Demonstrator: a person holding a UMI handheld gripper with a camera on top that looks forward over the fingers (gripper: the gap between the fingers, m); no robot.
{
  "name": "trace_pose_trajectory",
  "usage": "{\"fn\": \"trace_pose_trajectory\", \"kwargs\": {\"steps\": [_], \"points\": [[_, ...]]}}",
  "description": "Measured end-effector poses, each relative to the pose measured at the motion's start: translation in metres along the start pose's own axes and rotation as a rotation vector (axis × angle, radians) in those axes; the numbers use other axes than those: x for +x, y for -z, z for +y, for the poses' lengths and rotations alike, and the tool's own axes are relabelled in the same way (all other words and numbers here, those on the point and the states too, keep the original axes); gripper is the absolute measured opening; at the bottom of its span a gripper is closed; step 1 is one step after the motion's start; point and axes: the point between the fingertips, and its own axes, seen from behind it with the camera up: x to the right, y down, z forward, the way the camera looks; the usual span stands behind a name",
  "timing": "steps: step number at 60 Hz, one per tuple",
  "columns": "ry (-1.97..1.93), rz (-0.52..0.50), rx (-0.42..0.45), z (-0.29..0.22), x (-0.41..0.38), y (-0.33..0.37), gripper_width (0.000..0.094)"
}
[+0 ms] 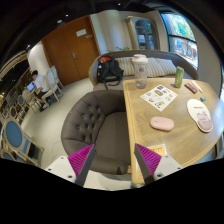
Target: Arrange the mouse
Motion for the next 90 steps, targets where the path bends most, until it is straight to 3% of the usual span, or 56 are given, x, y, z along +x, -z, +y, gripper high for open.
{"fn": "trace_pose_trajectory", "kwargs": {"steps": [17, 32, 44, 70, 82, 90], "points": [[0.012, 0.02, -0.03, 0.004, 0.04, -0.014, 0.0823], [0.049, 0.169, -0.033, 0.008, 0.168, -0.048, 0.0817], [0.111, 0.188, 0.011, -0.012, 0.239, -0.091, 0.0817], [0.262, -0.057, 0.026, -0.048, 0.224, -0.135, 0.0815], [0.293, -0.042, 0.058, -0.056, 0.222, -0.146, 0.0796], [0.292, -0.038, 0.066, -0.058, 0.213, -0.15, 0.0694]]}}
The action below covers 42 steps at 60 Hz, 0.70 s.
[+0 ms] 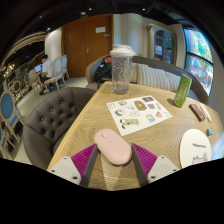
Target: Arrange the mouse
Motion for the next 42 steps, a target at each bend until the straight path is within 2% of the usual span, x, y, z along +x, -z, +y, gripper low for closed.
{"fn": "trace_pose_trajectory", "kwargs": {"steps": [14, 25, 42], "points": [[-0.04, 0.072, -0.033, 0.008, -0.005, 0.007, 0.0618], [-0.084, 0.117, -0.024, 0.012, -0.017, 0.012, 0.051], [-0.142, 0.146, -0.021, 0.022, -0.027, 0.028, 0.0479]]}}
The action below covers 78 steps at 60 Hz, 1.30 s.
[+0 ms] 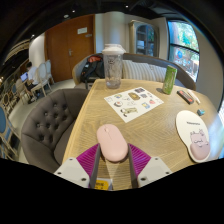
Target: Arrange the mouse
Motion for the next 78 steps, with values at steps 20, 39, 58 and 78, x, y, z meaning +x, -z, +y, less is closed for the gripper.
{"fn": "trace_pose_trajectory", "kwargs": {"steps": [20, 39, 58, 78], "points": [[-0.047, 0.011, 0.119, -0.054, 0.056, 0.047, 0.0482], [-0.179, 0.235, 0.21, -0.106, 0.281, 0.084, 0.048], [-0.222, 0.241, 0.039, -0.011, 0.329, 0.015, 0.0479], [-0.224, 0.245, -0.009, -0.021, 0.319, 0.036, 0.0839]]}}
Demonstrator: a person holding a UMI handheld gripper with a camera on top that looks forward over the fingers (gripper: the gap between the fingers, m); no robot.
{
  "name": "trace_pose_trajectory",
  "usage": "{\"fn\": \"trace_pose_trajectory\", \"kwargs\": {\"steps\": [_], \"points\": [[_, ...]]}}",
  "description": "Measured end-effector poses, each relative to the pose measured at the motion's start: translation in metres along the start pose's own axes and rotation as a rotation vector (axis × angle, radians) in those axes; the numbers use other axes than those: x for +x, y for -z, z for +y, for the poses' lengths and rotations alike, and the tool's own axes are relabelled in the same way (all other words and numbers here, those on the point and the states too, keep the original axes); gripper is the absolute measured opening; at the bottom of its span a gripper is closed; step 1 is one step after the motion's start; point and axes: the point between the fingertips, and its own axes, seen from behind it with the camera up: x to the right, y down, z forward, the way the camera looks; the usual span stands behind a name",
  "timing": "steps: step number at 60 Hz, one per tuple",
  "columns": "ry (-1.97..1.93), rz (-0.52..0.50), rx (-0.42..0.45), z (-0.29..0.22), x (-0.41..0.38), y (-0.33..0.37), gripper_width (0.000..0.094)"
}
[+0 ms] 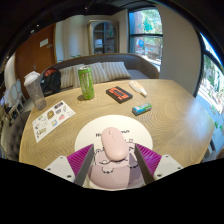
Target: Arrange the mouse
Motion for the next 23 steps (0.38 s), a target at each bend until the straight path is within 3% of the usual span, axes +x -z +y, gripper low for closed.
{"fn": "trace_pose_trajectory", "kwargs": {"steps": [4, 5, 7, 23], "points": [[0.03, 0.037, 0.019, -0.012, 0.001, 0.023, 0.0838], [0.034, 0.045, 0.026, -0.016, 0.002, 0.03, 0.0886], [0.034, 0.06, 0.038, -0.021, -0.001, 0.045, 0.0839], [0.005, 0.107, 0.071, -0.018, -0.054, 0.164, 0.085]]}}
